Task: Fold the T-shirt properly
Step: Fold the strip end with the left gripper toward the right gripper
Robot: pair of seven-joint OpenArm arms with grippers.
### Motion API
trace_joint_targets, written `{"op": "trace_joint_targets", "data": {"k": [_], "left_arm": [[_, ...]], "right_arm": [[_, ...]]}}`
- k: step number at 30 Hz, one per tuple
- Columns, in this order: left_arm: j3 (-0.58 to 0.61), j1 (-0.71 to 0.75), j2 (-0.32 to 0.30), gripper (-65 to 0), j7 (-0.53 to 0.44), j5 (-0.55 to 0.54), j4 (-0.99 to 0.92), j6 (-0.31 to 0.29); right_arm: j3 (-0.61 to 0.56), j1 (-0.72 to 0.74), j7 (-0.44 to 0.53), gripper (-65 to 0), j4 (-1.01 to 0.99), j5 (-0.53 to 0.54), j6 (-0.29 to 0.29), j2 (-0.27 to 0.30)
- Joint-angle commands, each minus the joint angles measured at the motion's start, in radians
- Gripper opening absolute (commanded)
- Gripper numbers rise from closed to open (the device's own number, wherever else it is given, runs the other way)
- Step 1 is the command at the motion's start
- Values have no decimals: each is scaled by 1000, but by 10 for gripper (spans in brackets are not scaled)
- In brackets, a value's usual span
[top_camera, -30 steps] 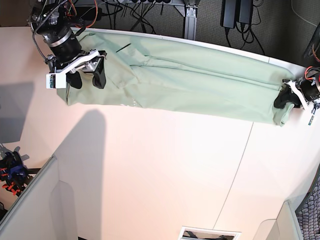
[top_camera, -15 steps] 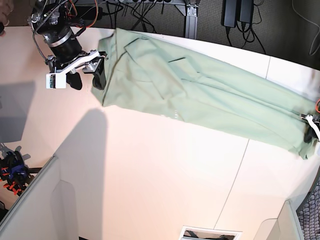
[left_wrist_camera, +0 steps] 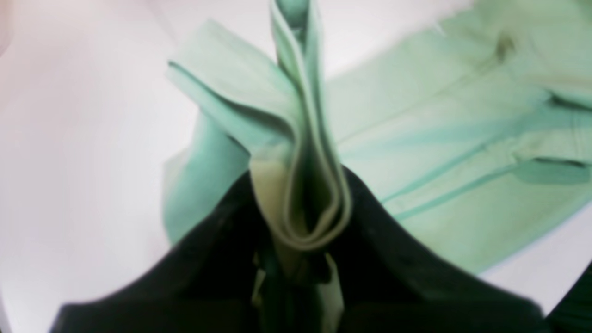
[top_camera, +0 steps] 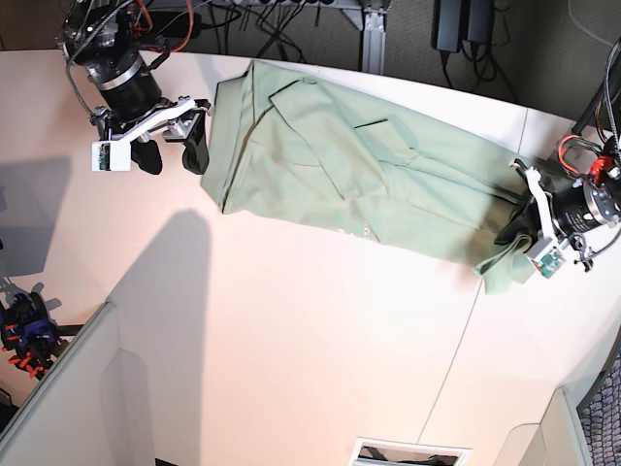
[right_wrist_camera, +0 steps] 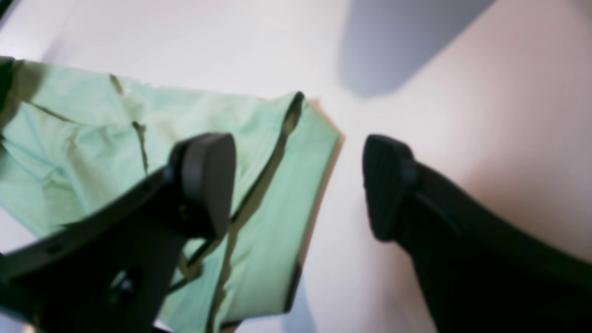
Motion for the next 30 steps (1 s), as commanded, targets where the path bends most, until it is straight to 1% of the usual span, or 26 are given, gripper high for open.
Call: {"op": "trace_joint_targets", "data": {"k": [1,5,7,10,11,13,15,16,17,20,21,22,26,28,30], "left_arm": [[12,-11,-3,-650,-22,2,8,2],[63,-12,45,-650,-28,10,-26,2],[63,-12,69,-650,-37,49,-37,2],[63,-13,76,-650,-63,92,-46,2],[63,-13,76,-650,-71,99,-46,2],[63,-21,77,-629,-72,110,-46,3],[63,-33,77,-629,-71,109,-46,16],[63,-40,77,-611,-70,104,-46,22],[63,-43,77,-556,-68,92,-46,21],[63,-42,82,-284,-67,36,-46,21],[63,-42,89,-231,-65,17,-46,20],[63,-42,99,-217,-55,-2,-46,19],[63,-42,139,-218,-43,-31,-46,16],[63,-42,140,-218,-36,-44,-46,16],[59,-45,140,-218,7,-80,-42,16]], "right_arm": [[5,5,27,-222,18,1,0,11],[5,5,27,-222,18,9,0,10],[5,5,27,-222,18,9,0,10],[5,3,27,-222,18,9,0,11],[5,2,27,-222,18,9,0,11],[5,3,27,-222,18,9,0,10],[5,3,27,-222,18,10,0,10],[5,2,27,-222,18,10,0,9],[5,2,27,-222,18,10,0,8],[5,2,26,-222,18,12,1,-4],[5,3,27,-222,18,12,0,-8],[5,3,27,-222,18,12,0,-9],[5,3,27,-222,18,11,0,-9],[5,2,27,-222,18,11,0,-9],[5,3,27,-222,18,-2,0,-8]]}}
